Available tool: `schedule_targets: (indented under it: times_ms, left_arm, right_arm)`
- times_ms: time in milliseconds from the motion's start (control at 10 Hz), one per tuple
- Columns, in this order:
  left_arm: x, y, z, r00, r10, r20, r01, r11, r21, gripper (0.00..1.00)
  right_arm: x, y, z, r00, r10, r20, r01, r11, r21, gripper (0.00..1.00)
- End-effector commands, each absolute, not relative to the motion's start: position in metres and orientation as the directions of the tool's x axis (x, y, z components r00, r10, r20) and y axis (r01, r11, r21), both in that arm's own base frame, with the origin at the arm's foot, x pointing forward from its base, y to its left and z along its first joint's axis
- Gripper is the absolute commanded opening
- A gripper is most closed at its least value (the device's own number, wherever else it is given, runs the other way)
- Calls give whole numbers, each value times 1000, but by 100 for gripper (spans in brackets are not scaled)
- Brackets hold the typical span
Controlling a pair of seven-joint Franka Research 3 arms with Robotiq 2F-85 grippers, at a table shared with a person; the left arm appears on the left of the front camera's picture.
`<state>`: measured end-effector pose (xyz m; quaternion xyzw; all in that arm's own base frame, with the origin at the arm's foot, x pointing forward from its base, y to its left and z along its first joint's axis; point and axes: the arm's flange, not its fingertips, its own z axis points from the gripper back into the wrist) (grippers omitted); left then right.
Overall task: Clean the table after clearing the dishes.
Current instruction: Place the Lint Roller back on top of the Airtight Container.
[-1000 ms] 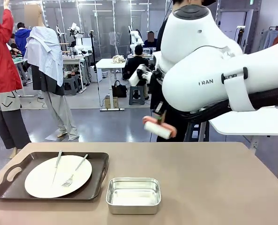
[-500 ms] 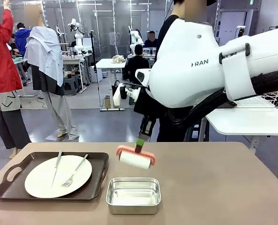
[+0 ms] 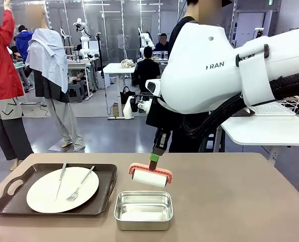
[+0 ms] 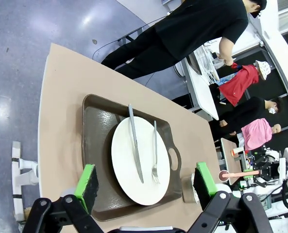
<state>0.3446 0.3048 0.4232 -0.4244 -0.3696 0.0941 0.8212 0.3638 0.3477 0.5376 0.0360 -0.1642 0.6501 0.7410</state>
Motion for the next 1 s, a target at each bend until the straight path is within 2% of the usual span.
schedule_targets:
  times_ms: [0,100,200,800,900]
  left_arm:
    - [343,307,425,708,467,529,168,617,-769,100]
    - [343,307,425,708,467,529,168,617,-769,100]
    - [343,307,425,708,467,529,168,617,-769,100]
    - [343,307,425,708,467,529,168,617,-769,100]
    - [343,307,425,708,467,529,168,617,-769,100]
  right_arm:
    - [363,350,536,97,948,304,-973,155,-172,20]
    - [364,348,538,101,952,290,-975,152,-160,20]
    - [367,363,526,98,972,212,-984,127,-126,20]
    - [398,406,481,5,989,149,-999,-2,44,20]
    - [422,422,459,-73,993,89,-995,-79,57,20]
